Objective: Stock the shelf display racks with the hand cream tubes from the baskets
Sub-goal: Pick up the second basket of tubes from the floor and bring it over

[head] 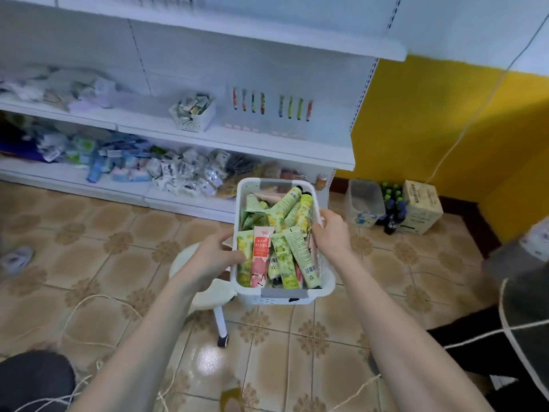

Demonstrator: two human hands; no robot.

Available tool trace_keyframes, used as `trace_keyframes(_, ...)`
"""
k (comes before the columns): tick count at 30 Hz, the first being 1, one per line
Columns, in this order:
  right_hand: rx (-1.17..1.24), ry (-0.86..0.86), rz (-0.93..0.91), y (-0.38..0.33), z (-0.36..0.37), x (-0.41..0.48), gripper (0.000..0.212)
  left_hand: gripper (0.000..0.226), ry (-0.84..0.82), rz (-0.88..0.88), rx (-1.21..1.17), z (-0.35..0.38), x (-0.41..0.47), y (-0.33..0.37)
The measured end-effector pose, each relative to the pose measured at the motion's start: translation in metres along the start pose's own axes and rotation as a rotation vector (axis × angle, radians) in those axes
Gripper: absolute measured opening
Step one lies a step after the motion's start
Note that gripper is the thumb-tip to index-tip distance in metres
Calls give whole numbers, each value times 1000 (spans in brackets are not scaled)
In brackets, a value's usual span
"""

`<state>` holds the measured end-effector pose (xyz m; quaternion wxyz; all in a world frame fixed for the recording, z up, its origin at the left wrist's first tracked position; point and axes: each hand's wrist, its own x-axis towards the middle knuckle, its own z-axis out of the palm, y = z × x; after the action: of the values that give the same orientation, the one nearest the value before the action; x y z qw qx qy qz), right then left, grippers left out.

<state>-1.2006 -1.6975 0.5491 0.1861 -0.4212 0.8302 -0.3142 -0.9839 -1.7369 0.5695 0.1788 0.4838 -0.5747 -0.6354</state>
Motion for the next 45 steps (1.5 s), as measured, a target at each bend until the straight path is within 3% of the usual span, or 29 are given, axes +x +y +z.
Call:
trace_keyframes(13,21,28,13,-38,24,124,24,49,-44,-22,-2,-46,133,46)
trace_keyframes(37,-38,66,129,7,-15,364,19,48,-126,11,58,13,366,152)
trace_keyframes(45,32,122,188,30,-33,459,30,47,-177,-5,105,45,475,191)
